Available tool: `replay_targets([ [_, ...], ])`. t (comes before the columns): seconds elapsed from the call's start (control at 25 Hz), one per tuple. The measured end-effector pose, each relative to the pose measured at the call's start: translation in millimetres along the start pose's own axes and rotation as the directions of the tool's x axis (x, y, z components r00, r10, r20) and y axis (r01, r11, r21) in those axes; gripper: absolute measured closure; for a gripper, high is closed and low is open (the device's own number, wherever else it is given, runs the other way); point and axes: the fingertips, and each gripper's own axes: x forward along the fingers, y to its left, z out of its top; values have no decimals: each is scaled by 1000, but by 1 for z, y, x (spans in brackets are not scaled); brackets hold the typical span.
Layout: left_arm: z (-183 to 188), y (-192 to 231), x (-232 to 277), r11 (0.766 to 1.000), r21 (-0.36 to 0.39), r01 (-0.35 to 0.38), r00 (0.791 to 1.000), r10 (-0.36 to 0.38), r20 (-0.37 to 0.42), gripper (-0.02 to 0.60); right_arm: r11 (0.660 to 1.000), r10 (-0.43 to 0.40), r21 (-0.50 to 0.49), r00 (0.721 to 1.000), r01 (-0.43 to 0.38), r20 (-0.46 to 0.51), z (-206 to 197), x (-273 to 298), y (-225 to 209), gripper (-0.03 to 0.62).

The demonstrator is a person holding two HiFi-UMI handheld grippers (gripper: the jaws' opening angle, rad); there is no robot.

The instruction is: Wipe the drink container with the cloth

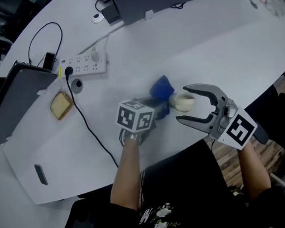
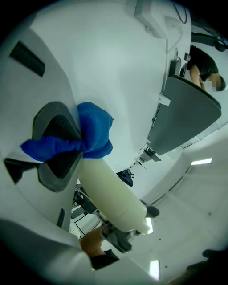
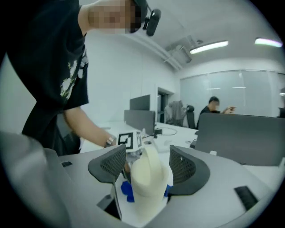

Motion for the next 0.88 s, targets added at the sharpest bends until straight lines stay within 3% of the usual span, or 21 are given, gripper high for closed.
replay_targets([
  [0.08, 1, 0, 1, 1000, -11, 0, 1000, 0, 16, 515, 972, -232, 49, 970, 228, 78, 10, -8, -6, 316],
  [0.16, 1, 0, 0, 1000, -23, -4, 999, 5, 33, 515, 915, -403, 32, 914, 402, 57, 1, -9, -8, 316],
  [0.28, 2, 1, -1, 999, -28, -30, 998, 32, 62, 515, 858, -511, 58, 860, 510, -5, -17, -4, -11, 318],
  [0.4, 2, -3, -4, 999, -35, -42, 995, 45, 86, 515, 852, -514, 100, 857, 514, -21, -18, -5, -19, 330],
  [0.52, 15, -18, -27, 999, -35, -5, 988, 10, 154, 515, 910, -402, 104, 916, 401, -17, -17, -1, -17, 332],
  [0.68, 61, -52, -77, 993, 18, 113, 949, -113, 294, 515, 992, -100, 73, 994, 104, -50, -21, 0, -9, 333],
  [0.72, 69, -61, -84, 989, 44, 141, 940, -148, 307, 515, 1000, 6, -7, 998, -6, -66, -20, 0, -6, 333],
  [0.8, 78, -72, -87, 981, 84, 172, 932, -190, 308, 515, 961, 188, -185, 976, -206, -113, -15, 3, -1, 333],
  [0.88, 79, -72, -78, 981, 82, 176, 934, -193, 299, 515, 938, 252, -207, 957, -277, -142, -13, 5, 0, 333],
])
